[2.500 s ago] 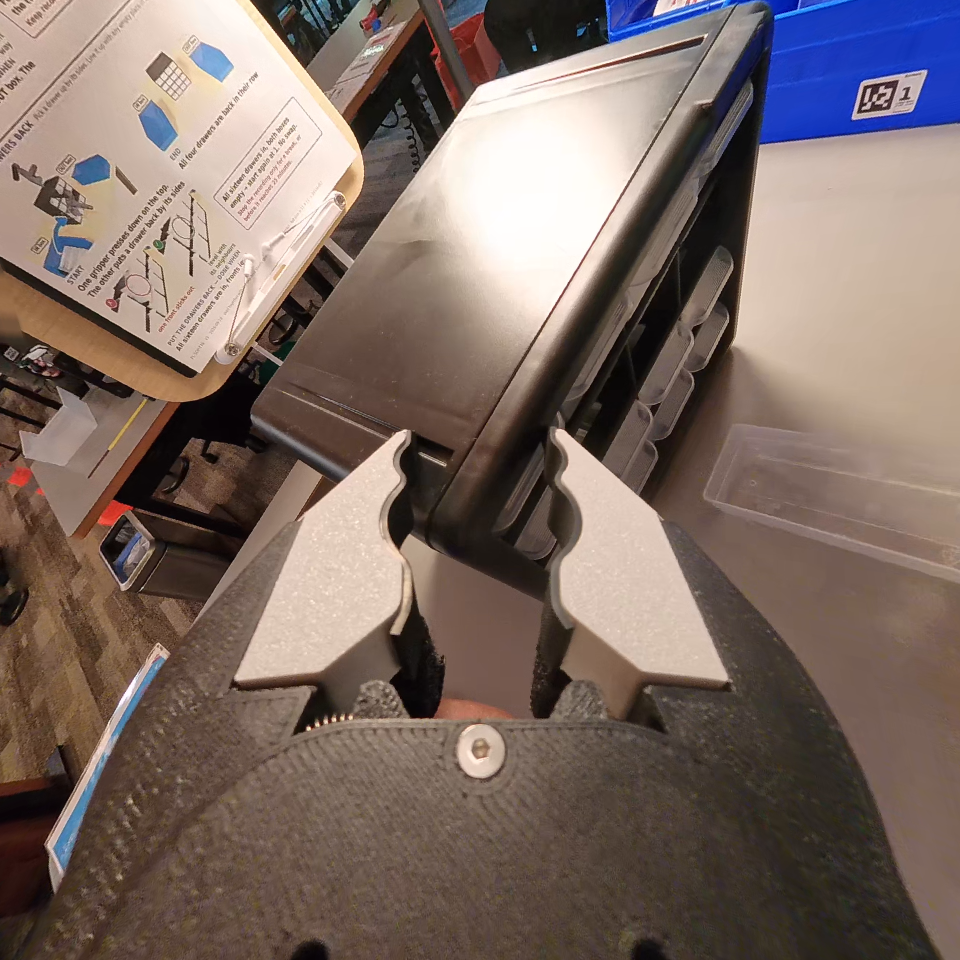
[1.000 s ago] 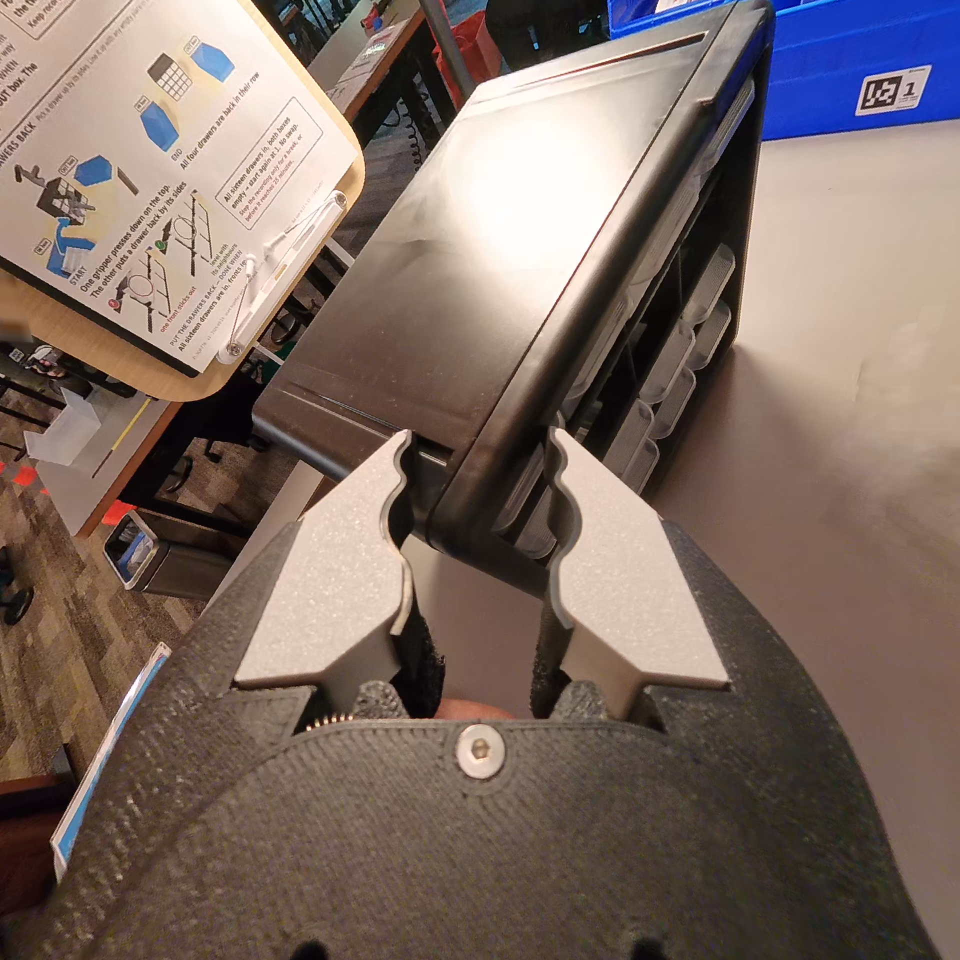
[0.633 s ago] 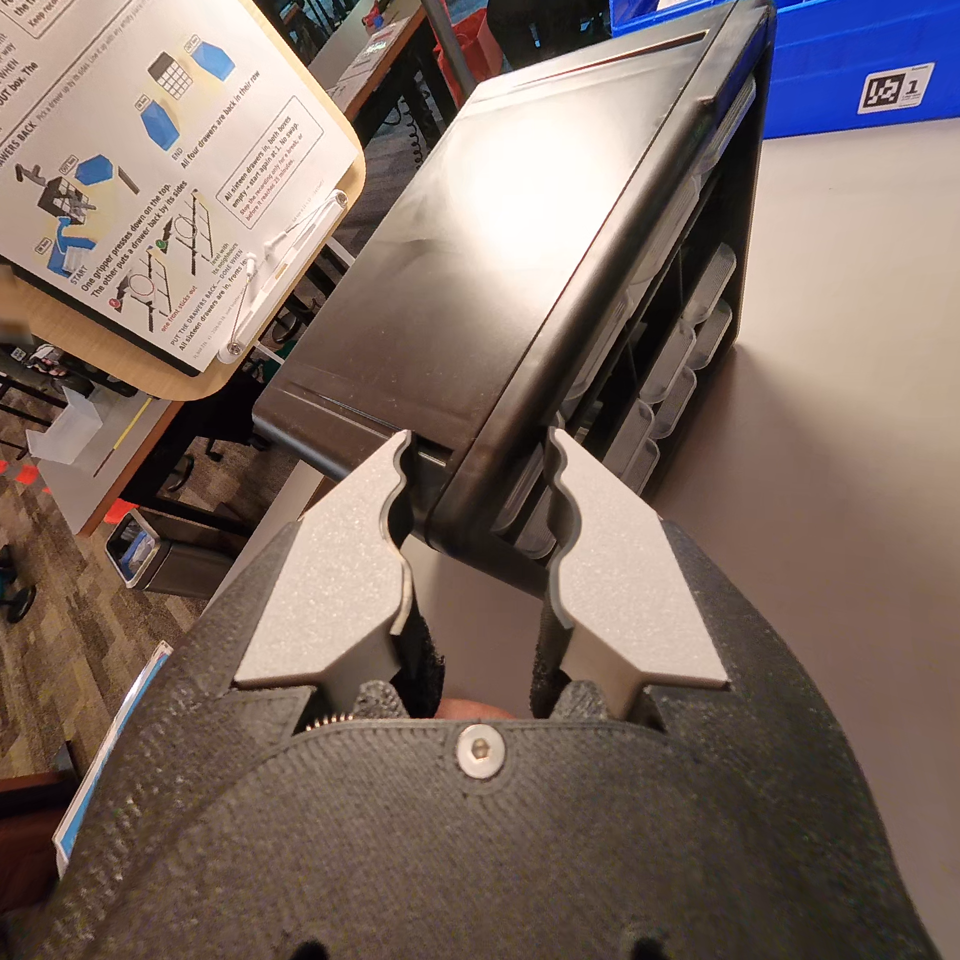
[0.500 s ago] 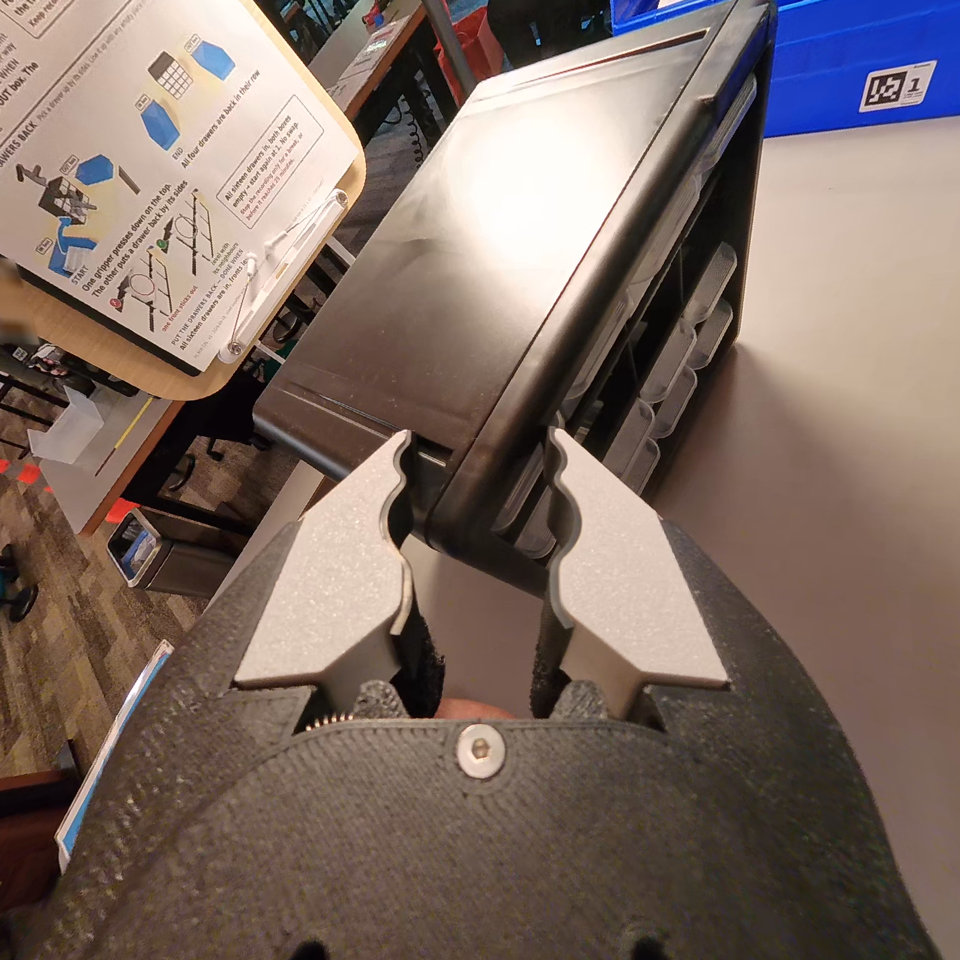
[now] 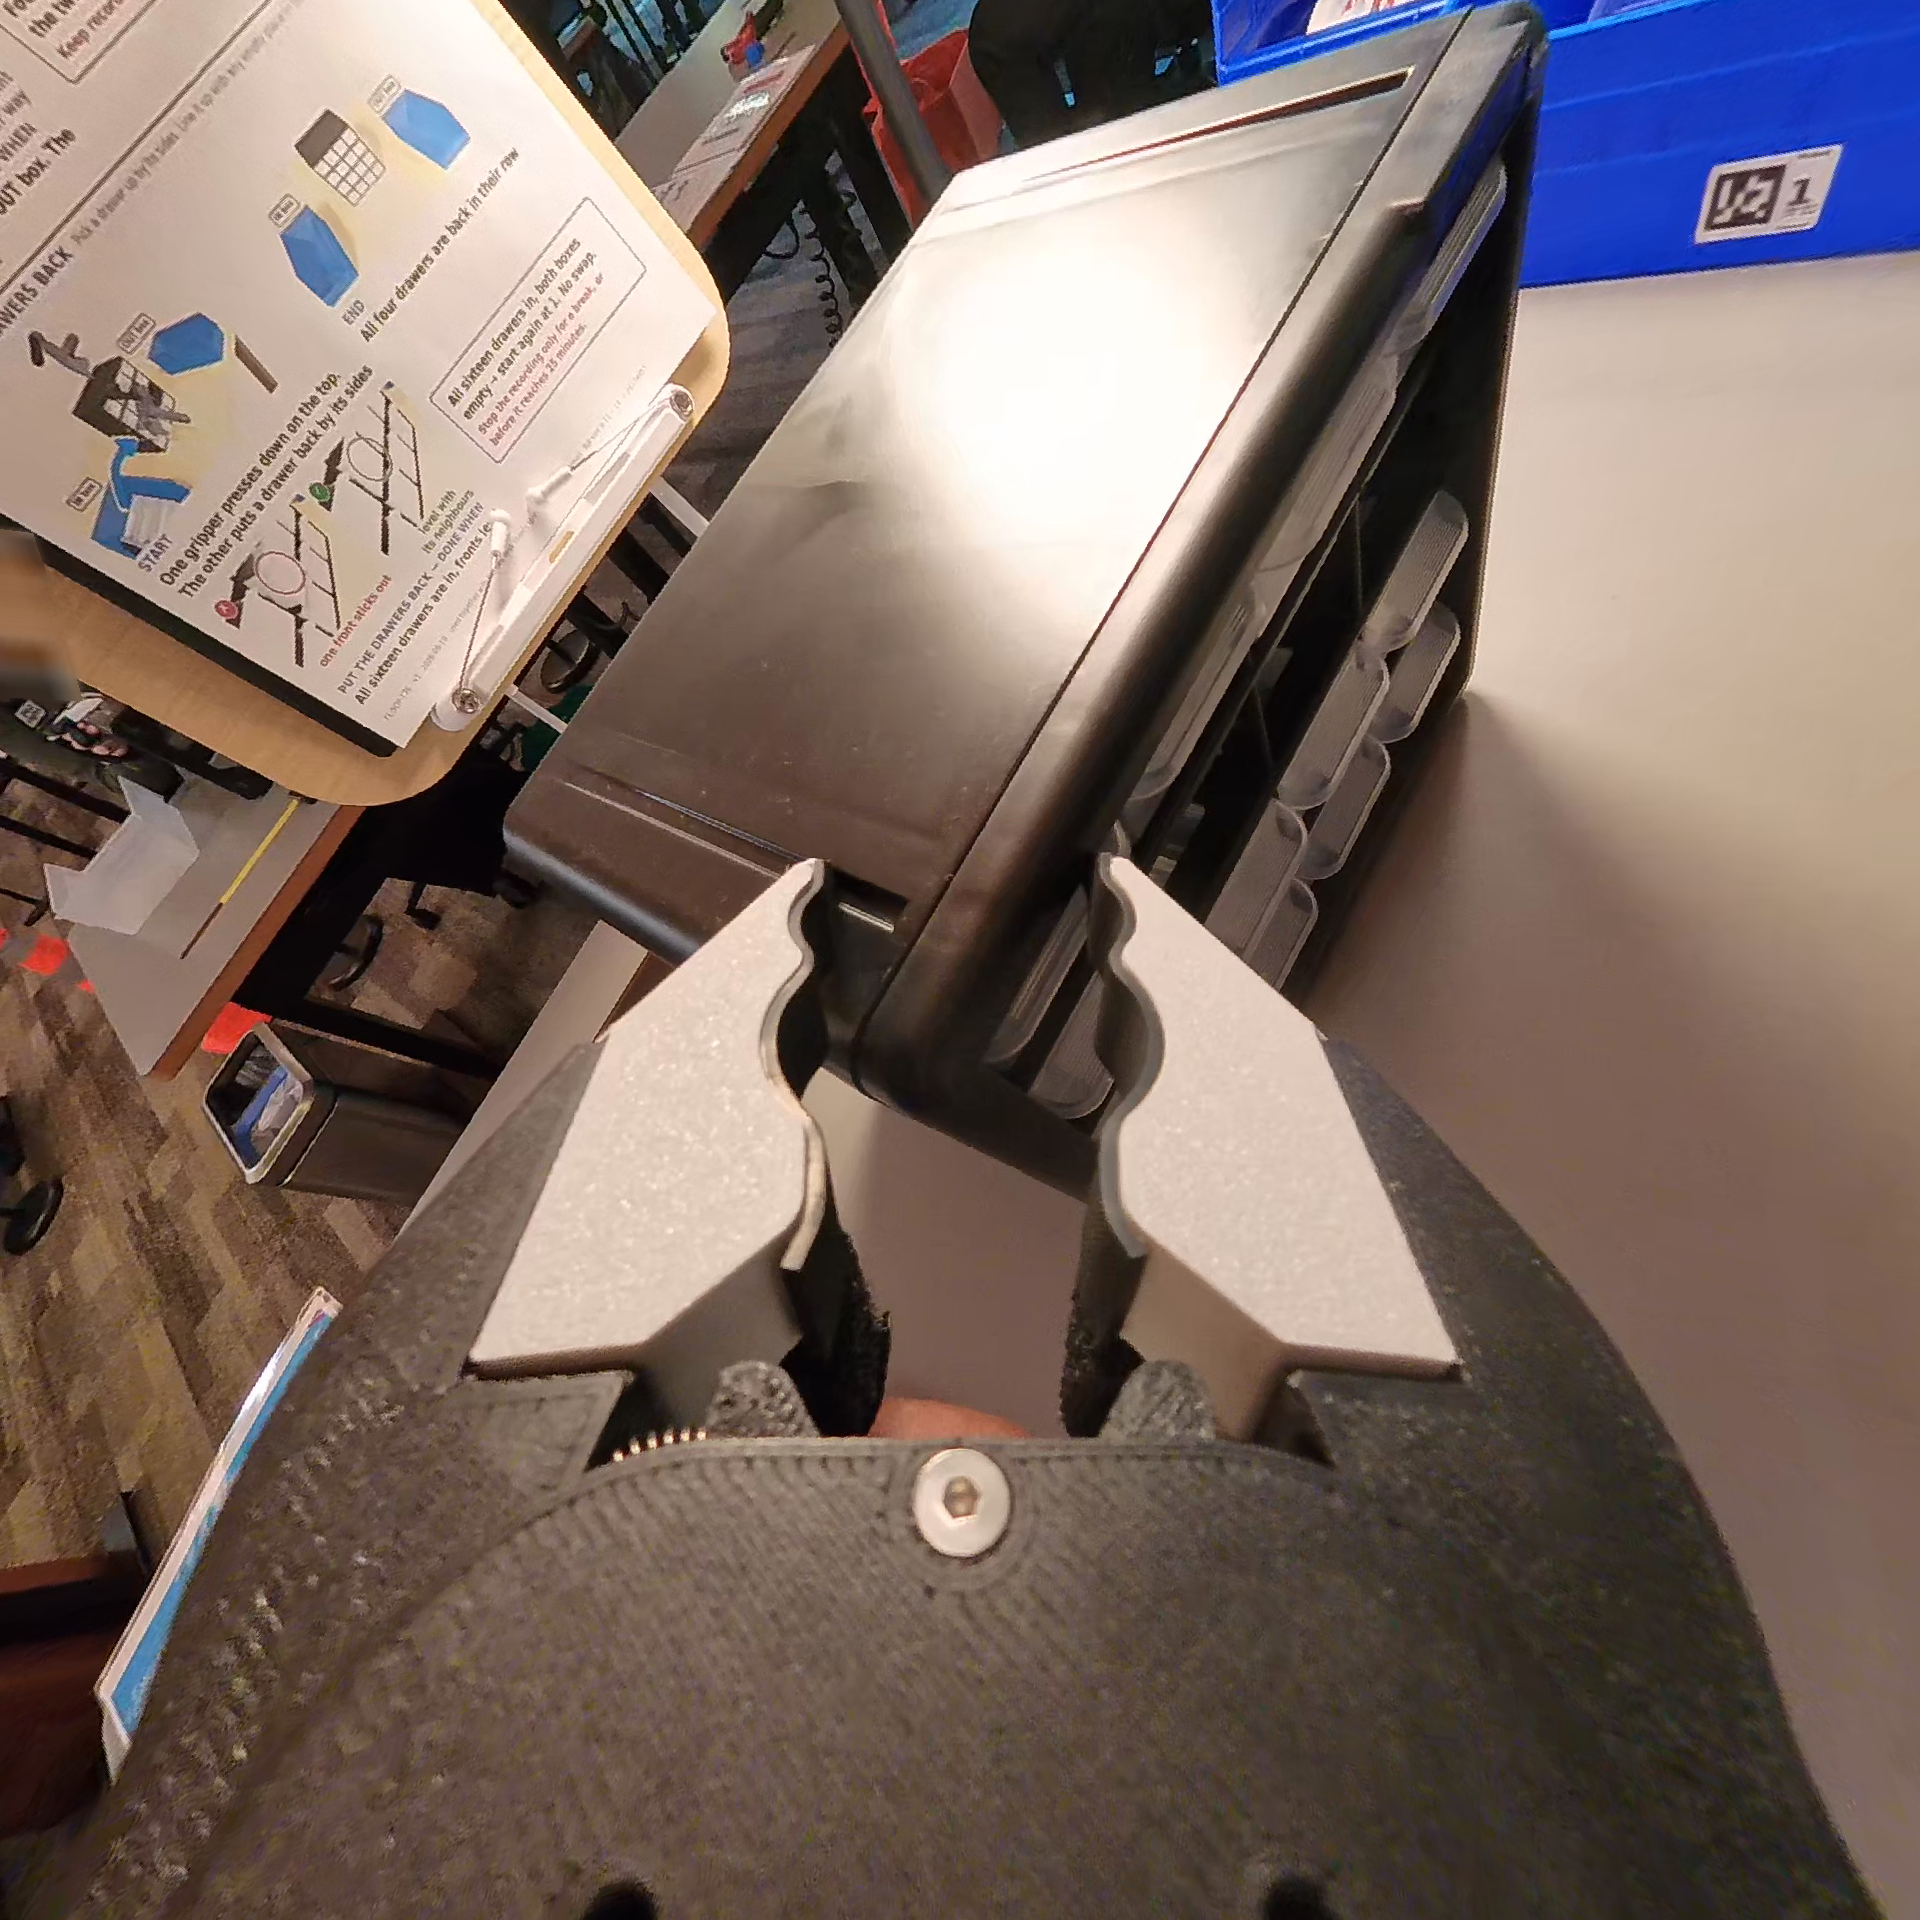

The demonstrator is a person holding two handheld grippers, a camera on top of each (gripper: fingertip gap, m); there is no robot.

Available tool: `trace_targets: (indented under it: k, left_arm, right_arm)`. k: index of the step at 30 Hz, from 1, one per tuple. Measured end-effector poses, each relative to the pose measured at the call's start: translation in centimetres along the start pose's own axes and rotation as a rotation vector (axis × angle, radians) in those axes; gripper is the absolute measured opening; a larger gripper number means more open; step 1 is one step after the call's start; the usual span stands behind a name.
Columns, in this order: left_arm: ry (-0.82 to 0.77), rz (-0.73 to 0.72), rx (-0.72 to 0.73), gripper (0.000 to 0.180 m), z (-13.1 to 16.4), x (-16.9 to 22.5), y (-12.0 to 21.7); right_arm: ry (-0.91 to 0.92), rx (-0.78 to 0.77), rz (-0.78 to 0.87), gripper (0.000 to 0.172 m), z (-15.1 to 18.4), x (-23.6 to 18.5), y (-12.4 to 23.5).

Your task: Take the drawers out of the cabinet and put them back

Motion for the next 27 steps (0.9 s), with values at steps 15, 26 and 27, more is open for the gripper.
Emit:
trace_targets:
  k: [15,26,27]
  left_arm:
    - [0.003,0.001,-0.004,0.049,0.0,0.0,0.0]
    - [0.006,-0.006,-0.015,0.049,0.0,0.2,0.0]
    - [0.007,-0.006,-0.015,0.049,0.0,0.2,0.0]
  right_arm:
    - [-0.109,0.104,0.137,0.044,0.0,1.7,4.9]
    - [-0.3,0.791,-0.179,0.039,-15.2,-11.0,11.6]
    - [-0.321,0.837,-0.257,0.039,-17.0,-13.3,11.1]
Point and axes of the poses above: each gripper's, where its closed fingertips meet, y back along the fingers, z out of its underside, x = y × z across the jaws, the point moved 3 cm from there along y, back along the fingers, and after that the axes turned 13 degrees about y, right-handed, at the moved point
